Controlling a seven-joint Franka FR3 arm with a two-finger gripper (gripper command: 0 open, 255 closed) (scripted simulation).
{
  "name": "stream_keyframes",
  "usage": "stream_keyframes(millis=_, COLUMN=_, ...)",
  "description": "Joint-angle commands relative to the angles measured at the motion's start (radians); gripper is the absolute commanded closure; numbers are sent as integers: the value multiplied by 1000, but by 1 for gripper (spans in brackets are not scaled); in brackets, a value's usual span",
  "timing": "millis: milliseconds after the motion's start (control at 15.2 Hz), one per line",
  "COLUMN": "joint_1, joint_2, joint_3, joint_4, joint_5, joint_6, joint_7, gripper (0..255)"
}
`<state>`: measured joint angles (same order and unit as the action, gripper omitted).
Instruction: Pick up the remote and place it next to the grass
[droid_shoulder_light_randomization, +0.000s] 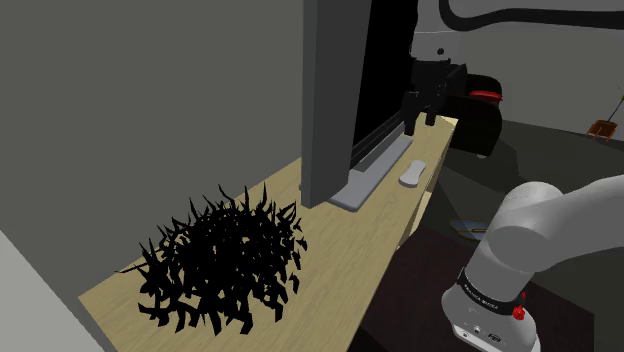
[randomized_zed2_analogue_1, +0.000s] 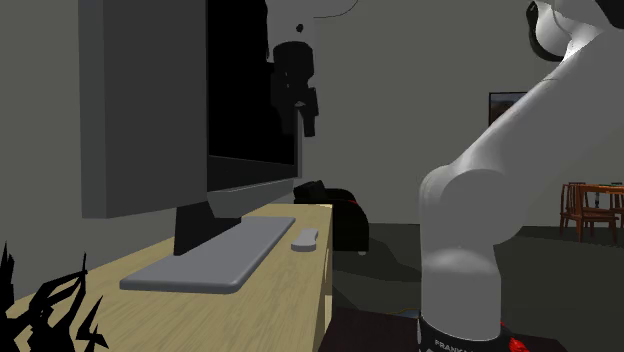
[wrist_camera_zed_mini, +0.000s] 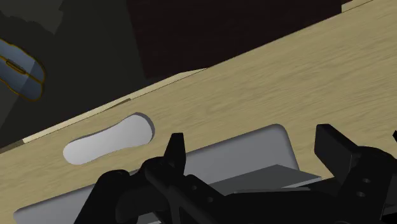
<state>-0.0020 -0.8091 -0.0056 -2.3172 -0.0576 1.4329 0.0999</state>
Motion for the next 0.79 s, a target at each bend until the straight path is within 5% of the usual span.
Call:
stream_keyframes(millis=0, joint_1=0, joint_2=0, joint_3=0, joint_4=0, joint_5=0, joint_6=0, joint_7=0, gripper=0)
stream_keyframes(millis=726, joint_1=-169, joint_2=207, joint_3=-97, joint_4=-93, joint_5=-31, joint_6=330, joint_7=214, gripper=0)
